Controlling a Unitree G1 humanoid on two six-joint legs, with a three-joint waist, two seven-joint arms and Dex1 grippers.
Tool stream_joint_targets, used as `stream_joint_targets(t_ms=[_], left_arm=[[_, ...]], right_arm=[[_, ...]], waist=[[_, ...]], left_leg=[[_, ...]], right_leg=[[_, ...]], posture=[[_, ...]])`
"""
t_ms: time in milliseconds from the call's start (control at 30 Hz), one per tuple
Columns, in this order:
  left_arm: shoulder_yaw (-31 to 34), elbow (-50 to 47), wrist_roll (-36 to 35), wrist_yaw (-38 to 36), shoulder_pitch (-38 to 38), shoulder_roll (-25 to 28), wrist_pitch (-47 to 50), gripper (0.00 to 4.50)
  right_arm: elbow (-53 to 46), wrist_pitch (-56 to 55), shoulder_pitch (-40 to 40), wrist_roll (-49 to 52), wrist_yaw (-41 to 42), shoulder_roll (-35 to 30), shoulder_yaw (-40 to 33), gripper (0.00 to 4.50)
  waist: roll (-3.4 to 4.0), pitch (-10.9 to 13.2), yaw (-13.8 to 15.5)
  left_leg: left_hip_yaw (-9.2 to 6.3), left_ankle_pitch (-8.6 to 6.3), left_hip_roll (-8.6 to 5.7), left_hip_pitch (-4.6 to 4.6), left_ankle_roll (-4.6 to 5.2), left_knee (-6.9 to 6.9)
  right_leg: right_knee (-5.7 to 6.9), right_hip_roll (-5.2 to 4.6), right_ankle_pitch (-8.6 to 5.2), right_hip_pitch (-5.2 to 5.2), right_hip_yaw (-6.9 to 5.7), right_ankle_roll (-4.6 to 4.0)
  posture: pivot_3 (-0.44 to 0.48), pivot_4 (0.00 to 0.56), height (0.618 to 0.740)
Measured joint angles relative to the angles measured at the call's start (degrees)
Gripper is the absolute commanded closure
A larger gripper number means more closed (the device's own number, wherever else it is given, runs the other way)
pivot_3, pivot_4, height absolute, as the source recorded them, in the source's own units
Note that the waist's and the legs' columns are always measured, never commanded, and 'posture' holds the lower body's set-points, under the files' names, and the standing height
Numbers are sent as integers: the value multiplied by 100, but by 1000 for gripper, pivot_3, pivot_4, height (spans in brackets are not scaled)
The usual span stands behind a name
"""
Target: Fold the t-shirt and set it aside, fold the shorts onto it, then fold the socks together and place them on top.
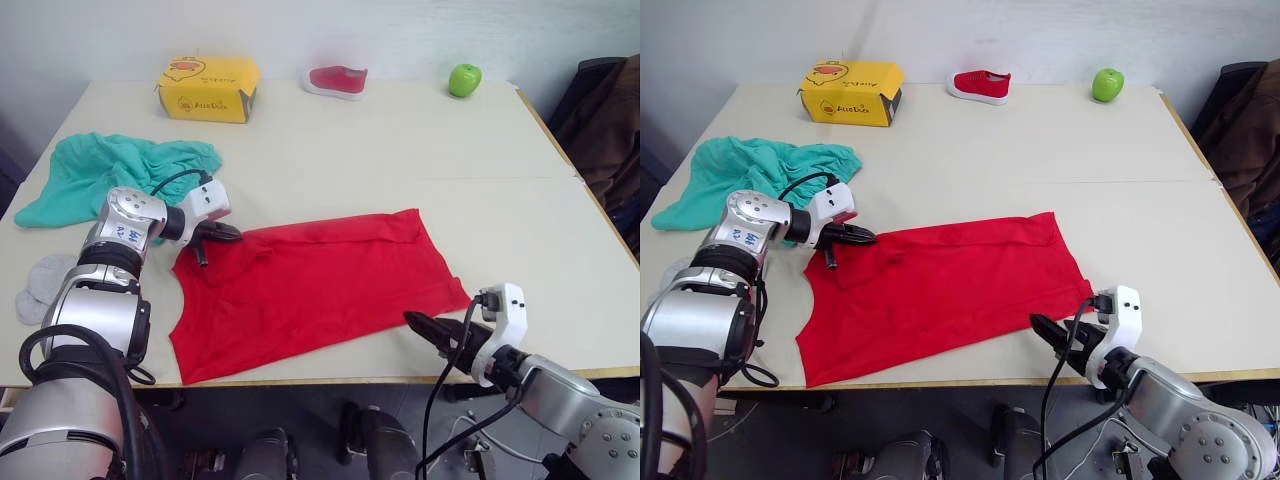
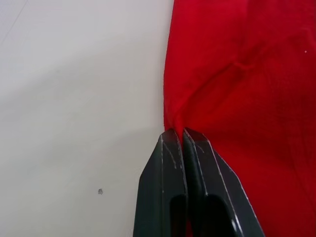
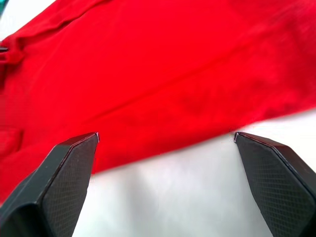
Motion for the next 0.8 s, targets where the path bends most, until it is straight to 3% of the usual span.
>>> stream_joint_targets(t_ms=[67, 200, 533, 800], left_arm=[[9, 0, -2, -54, 7, -7, -5, 4448], [50, -2, -2, -85, 11, -21, -7, 4500], [116, -42, -13, -288, 122, -15, -56, 4500], [249, -381, -204, -544, 490, 135, -139, 4500]], right_arm=[[163, 7, -142, 206, -341, 93, -27, 0], [531, 8, -414, 352, -750, 198, -72, 933], [1504, 0, -1011, 137, -962, -53, -11, 4374], [2594, -91, -1874, -357, -487, -937, 593, 4446]], waist=[[-5, -3, -9], [-19, -11, -19], [-22, -14, -122], [-20, -13, -139]], left_leg=[[4, 0, 1, 2, 0, 0], [6, 0, 4, 4, 0, 0], [8, 0, 6, 4, 0, -1], [19, 0, 6, 7, 1, -2]], right_leg=[[0, 0, 0, 0, 4, 0], [1, 0, 0, 0, 7, 0], [3, -1, 0, -1, 8, 0], [6, -4, 0, -6, 17, 0]], posture=[[0, 150, 740], [0, 150, 740], [0, 150, 740], [0, 150, 740]])
